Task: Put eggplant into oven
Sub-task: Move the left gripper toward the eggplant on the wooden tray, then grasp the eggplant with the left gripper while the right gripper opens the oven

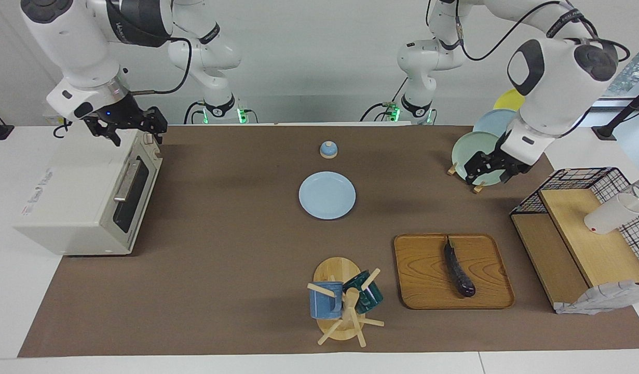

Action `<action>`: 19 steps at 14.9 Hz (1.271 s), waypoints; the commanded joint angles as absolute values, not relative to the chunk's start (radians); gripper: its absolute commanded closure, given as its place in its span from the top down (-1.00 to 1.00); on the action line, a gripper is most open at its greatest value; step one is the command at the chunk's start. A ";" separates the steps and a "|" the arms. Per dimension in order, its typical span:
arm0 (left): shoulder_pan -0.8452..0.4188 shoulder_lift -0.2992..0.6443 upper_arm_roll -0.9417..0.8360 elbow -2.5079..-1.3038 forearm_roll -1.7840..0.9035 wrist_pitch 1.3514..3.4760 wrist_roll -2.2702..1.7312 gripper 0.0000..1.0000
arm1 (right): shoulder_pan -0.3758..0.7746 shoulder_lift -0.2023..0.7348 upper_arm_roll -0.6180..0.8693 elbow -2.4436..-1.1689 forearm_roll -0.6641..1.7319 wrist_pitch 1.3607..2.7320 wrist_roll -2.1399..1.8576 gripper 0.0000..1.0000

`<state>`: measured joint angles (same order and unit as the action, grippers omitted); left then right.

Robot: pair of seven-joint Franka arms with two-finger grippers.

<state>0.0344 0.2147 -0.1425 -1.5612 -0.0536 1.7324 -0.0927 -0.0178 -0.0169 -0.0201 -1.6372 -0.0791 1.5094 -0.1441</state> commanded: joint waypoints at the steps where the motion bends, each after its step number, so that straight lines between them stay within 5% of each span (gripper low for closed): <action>1: 0.026 0.365 -0.140 -1.460 -0.057 1.777 -0.081 1.00 | -0.026 -0.031 -0.017 -1.654 -0.052 1.511 -0.132 1.00; 7: -0.003 0.649 -0.144 -1.310 -0.054 1.917 -0.081 1.00 | -0.026 -0.031 -0.018 -1.654 -0.052 1.511 -0.132 1.00; 13: -0.011 0.644 -0.144 -1.413 -0.026 2.052 -0.063 1.00 | -0.026 -0.035 -0.018 -1.670 -0.052 1.515 -0.135 1.00; 16: -0.029 0.614 -0.144 -1.498 0.011 2.109 -0.057 1.00 | -0.009 -0.052 -0.015 -1.716 -0.052 1.575 -0.141 -0.25; 17: -0.031 0.609 -0.144 -1.514 0.011 2.126 -0.057 0.99 | -0.008 -0.058 -0.011 -1.727 -0.051 1.583 -0.137 -0.99; 19: -0.031 0.607 -0.144 -1.516 0.011 2.123 -0.055 0.94 | -0.003 -0.101 -0.009 -1.822 -0.051 1.626 -0.140 -1.00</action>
<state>-0.0250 0.6534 -0.1538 -1.4514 -0.0108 2.0912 -0.0657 -0.0006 -0.0272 -0.0141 -1.6976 -0.0783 1.5617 -0.1441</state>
